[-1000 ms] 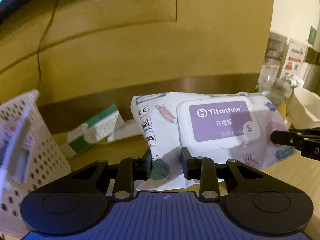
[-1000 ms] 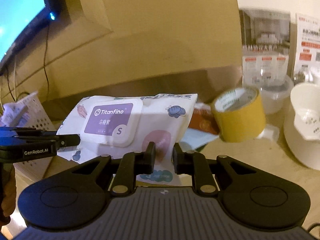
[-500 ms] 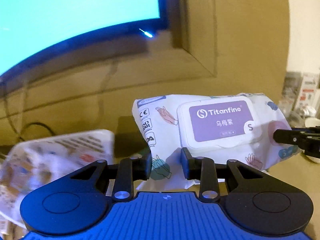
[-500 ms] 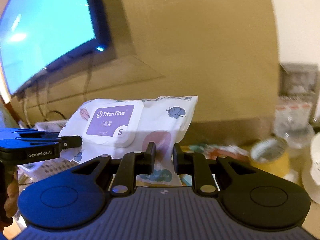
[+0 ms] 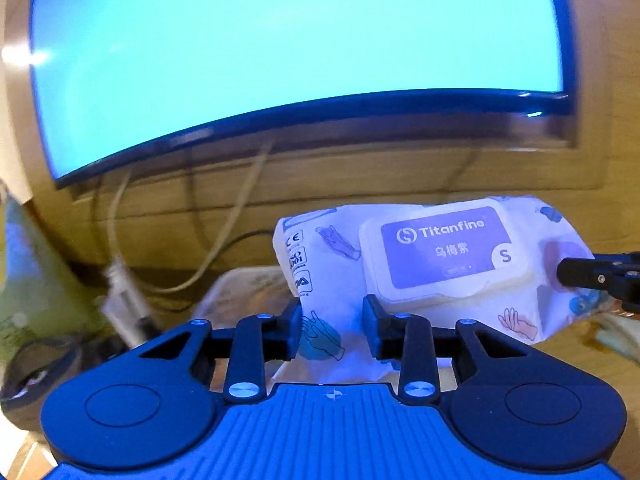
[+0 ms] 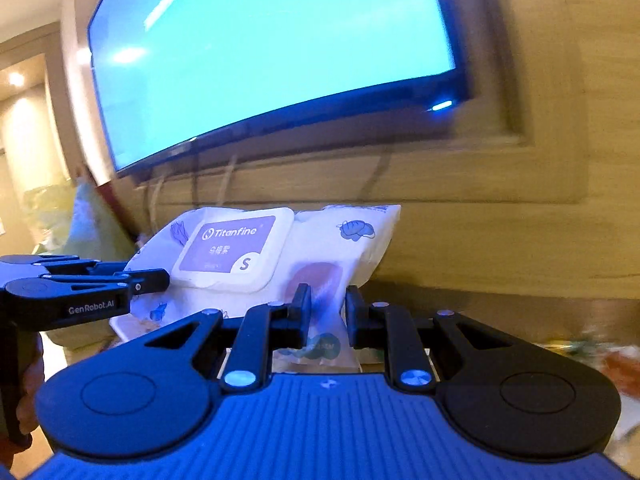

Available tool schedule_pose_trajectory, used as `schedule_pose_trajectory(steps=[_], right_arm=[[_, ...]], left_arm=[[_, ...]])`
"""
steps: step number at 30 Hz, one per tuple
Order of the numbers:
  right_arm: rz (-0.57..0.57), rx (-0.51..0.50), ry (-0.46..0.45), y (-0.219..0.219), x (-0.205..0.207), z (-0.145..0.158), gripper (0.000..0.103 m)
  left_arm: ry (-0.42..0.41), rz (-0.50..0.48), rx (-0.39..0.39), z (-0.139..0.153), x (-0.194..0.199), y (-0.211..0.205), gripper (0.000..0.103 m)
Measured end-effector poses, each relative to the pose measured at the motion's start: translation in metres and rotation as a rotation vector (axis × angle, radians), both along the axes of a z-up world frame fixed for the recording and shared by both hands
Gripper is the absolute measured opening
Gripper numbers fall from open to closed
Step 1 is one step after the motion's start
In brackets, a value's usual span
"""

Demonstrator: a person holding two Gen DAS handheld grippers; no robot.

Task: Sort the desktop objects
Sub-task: 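Lift the wipes pack with both tools and carry it over the basket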

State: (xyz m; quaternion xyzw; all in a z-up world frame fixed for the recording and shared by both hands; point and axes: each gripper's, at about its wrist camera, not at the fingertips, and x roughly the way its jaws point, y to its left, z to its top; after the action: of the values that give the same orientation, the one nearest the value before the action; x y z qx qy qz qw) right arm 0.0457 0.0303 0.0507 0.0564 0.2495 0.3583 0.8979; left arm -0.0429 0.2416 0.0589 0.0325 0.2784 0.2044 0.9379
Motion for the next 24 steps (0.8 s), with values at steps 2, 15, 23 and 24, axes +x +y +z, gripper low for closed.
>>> schedule_pose_trajectory(steps=[2, 15, 23, 24], right_arm=[[0.019, -0.021, 0.013, 0.024, 0.005, -0.007, 0.02], [-0.01, -0.111, 0.1, 0.075, 0.013, -0.035, 0.023], [-0.015, -0.158, 0.08, 0.07, -0.005, -0.037, 0.037], [-0.025, -0.157, 0.08, 0.071, -0.003, -0.036, 0.042]], left_arm=[[0.025, 0.03, -0.013, -0.009, -0.003, 0.026, 0.041], [0.087, 0.009, -0.063, -0.046, 0.017, 0.088, 0.049], [0.014, -0.041, -0.046, -0.034, 0.009, 0.09, 0.083], [0.001, -0.045, -0.029, -0.032, 0.008, 0.087, 0.088]])
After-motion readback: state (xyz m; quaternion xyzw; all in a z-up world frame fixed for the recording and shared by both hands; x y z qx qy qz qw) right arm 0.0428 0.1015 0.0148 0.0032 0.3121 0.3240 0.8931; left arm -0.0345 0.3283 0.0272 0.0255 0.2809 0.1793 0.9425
